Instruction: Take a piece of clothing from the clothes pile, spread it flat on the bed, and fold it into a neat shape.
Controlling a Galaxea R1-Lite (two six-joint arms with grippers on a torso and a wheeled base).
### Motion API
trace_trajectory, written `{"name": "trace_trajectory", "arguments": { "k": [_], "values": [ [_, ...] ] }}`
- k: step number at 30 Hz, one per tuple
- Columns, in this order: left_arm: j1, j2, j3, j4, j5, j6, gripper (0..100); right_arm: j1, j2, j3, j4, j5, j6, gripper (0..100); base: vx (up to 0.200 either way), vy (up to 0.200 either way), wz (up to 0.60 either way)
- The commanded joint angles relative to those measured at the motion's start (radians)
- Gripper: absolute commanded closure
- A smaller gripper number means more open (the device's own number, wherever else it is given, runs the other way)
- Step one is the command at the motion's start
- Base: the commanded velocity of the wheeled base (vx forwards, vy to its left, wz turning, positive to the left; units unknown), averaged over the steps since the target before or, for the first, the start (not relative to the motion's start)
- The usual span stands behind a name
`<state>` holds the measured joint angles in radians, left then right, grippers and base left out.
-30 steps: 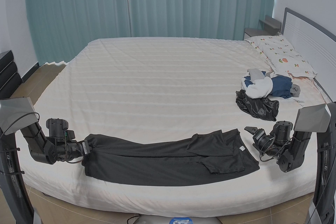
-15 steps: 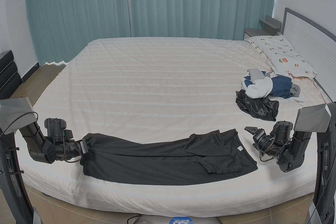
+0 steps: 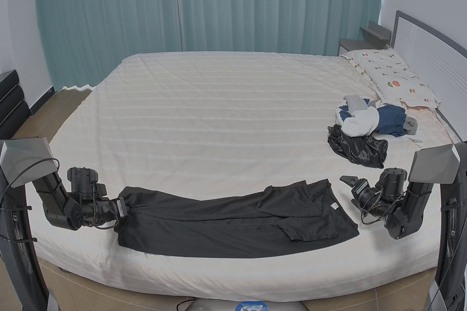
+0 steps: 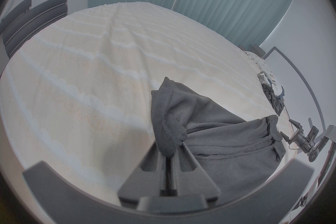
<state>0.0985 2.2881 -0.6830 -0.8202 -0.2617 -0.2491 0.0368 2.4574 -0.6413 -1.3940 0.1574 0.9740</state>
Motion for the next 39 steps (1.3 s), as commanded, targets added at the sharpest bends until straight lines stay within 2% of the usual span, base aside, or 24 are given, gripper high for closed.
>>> {"name": "trace_trajectory", "arguments": {
  "k": [1,17,18,21,28,39],
  "values": [
    [-0.011,0.01,0.003,0.001,-0.002,0.001,0,0.0,0.002,0.0,0.0,0.001,0.0,0,0.0,0.0,0.0],
    [-0.049,-0.001,0.019,-0.016,0.004,-0.002,0,0.0,0.002,0.0,0.0,0.001,0.0,0,0.0,0.0,0.0],
    [-0.049,-0.006,0.026,-0.017,0.007,-0.001,100,0.0,0.002,-0.001,0.0,0.001,0.0,0,0.0,0.0,0.0],
    [-0.057,-0.018,0.031,-0.014,0.013,0.002,100,0.0,0.002,-0.001,0.0,0.001,0.0,0,0.0,0.0,0.0],
    [-0.077,-0.056,0.043,-0.011,0.11,0.008,100,0.0,0.002,-0.001,0.0,0.001,0.0,0,0.0,0.0,0.0],
    [-0.074,-0.096,0.042,-0.005,0.119,0.007,100,0.0,0.002,-0.001,0.0,0.001,0.0,0,0.0,0.0,0.0]
  ]
}}
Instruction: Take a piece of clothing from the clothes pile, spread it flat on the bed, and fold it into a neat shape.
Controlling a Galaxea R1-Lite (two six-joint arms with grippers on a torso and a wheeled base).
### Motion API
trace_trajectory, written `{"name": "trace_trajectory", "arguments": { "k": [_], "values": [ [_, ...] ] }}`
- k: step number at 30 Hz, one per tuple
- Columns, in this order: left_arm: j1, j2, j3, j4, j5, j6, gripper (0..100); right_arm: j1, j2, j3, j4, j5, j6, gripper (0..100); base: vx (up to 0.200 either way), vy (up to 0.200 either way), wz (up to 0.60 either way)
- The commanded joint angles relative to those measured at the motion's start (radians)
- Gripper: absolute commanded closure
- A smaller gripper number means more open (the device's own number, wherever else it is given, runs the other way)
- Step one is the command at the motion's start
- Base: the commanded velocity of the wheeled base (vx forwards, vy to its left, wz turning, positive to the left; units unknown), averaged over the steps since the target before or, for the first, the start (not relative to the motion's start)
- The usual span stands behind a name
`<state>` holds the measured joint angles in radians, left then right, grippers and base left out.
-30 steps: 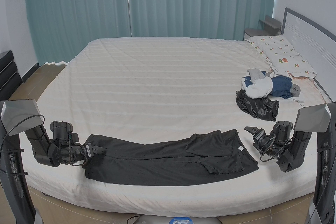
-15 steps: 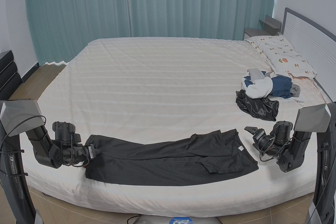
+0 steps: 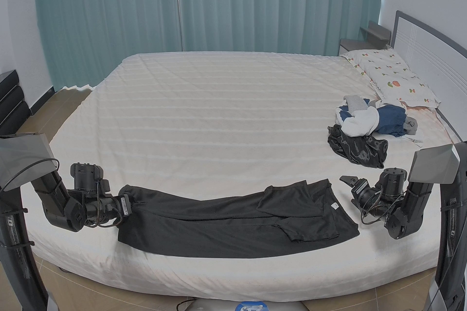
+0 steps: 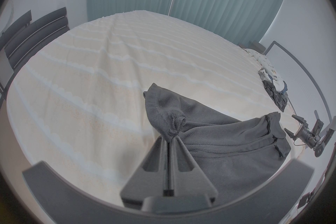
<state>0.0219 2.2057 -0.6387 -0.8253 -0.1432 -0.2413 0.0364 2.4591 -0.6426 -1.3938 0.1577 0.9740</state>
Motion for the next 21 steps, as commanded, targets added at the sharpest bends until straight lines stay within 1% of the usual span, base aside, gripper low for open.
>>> {"name": "trace_trajectory", "arguments": {
  "k": [1,10,13,16,21],
  "values": [
    [0.003,-0.011,-0.006,0.002,0.001,-0.003,100,0.0,0.0,0.0,-0.001,0.0,0.0,0,0.0,0.0,0.0],
    [0.001,0.005,-0.015,0.003,-0.001,-0.006,100,0.0,0.0,0.0,-0.001,0.0,0.0,0,0.0,0.0,0.0],
    [0.001,0.019,-0.019,-0.011,-0.001,-0.01,100,0.0,0.0,0.0,-0.001,0.0,0.0,0,-0.2,0.0,0.0],
    [0.001,0.02,-0.029,-0.012,0.001,-0.012,100,0.0,0.0,0.0,-0.001,0.0,0.0,0,0.0,0.0,0.0],
    [-0.017,0.014,-0.042,-0.009,0.002,-0.064,100,0.0,0.0,0.001,-0.013,0.0,0.0,0,0.0,0.0,0.0]
  ]
}}
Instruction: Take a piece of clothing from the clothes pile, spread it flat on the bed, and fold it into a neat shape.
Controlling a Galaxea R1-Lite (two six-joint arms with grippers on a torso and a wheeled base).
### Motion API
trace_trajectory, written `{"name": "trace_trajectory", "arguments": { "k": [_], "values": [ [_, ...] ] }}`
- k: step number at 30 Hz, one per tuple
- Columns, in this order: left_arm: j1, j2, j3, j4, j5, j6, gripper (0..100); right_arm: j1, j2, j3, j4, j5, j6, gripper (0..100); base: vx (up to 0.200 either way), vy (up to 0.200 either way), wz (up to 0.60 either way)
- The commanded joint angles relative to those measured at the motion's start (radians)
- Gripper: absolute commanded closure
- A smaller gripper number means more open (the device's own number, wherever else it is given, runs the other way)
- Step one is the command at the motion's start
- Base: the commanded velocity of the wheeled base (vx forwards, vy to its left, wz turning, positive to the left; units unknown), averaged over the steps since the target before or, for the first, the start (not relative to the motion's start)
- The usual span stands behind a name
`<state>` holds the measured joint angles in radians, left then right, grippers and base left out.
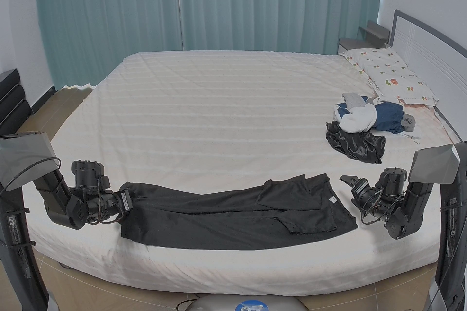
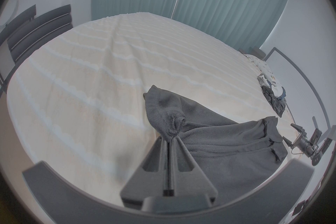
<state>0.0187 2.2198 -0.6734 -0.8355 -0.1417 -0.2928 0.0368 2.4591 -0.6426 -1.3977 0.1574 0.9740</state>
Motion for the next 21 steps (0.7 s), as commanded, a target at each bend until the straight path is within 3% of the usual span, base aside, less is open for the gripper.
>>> {"name": "trace_trajectory", "arguments": {
  "k": [1,10,15,21],
  "values": [
    [-0.02,-0.003,-0.008,0.001,0.001,-0.02,100,0.0,0.001,0.004,-0.015,0.001,0.0,0,0.0,0.0,0.0],
    [-0.088,-0.032,-0.021,0.03,0.037,-0.036,100,0.0,0.003,0.009,-0.027,0.002,0.0,0,0.0,0.0,0.0],
    [-0.137,-0.034,-0.072,0.076,0.129,-0.036,100,0.0,0.003,0.009,-0.027,0.002,0.0,0,0.0,-0.2,0.0],
    [-0.181,-0.075,-0.152,0.23,0.166,-0.04,100,-0.003,0.003,0.011,-0.027,0.014,0.0,0,0.0,-0.2,0.0]
  ]
}}
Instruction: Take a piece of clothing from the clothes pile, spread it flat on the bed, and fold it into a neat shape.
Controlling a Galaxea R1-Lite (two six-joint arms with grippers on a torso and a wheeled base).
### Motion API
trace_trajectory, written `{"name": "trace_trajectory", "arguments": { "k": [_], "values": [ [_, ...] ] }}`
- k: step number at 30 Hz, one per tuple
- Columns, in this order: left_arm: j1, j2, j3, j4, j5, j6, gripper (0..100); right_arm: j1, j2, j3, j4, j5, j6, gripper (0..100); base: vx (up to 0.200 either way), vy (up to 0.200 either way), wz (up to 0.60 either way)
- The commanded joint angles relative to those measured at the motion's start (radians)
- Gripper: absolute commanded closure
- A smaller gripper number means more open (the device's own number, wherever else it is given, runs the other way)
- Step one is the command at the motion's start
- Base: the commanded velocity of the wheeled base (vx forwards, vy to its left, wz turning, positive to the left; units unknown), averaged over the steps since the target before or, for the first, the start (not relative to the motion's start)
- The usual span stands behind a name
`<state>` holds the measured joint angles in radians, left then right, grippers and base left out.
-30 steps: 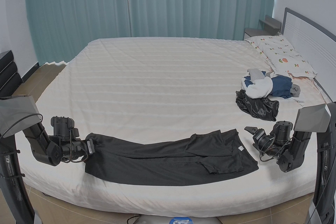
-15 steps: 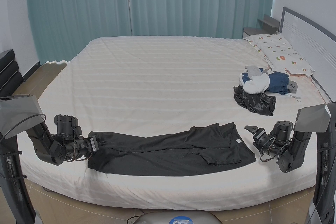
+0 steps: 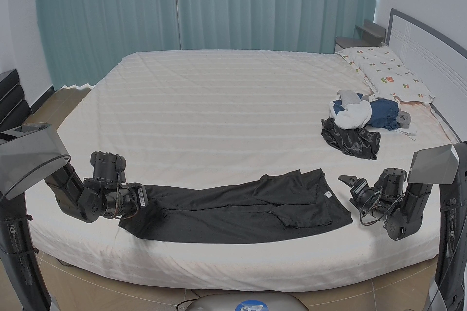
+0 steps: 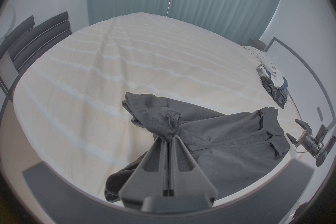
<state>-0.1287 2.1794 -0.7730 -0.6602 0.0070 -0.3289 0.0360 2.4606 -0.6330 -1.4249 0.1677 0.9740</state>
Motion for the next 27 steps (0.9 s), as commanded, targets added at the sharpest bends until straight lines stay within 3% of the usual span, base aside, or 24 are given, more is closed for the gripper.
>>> {"name": "trace_trajectory", "arguments": {
  "k": [1,11,15,27],
  "values": [
    [-0.045,-0.041,-0.063,0.073,0.025,-0.016,100,-0.002,0.0,0.001,0.0,0.004,0.0,0,0.0,-0.2,0.0],
    [-0.155,-0.047,-0.163,0.231,0.145,-0.067,100,-0.002,0.0,0.001,0.0,0.004,0.0,0,0.0,-0.2,0.0],
    [-0.2,-0.047,-0.206,0.271,0.154,-0.11,100,-0.002,0.001,0.001,0.0,0.004,0.0,0,0.0,-0.2,0.0],
    [-0.325,-0.006,-0.494,0.593,0.18,-0.231,100,-0.002,0.001,0.001,0.0,0.004,0.0,0,0.0,-0.2,0.0]
  ]
}}
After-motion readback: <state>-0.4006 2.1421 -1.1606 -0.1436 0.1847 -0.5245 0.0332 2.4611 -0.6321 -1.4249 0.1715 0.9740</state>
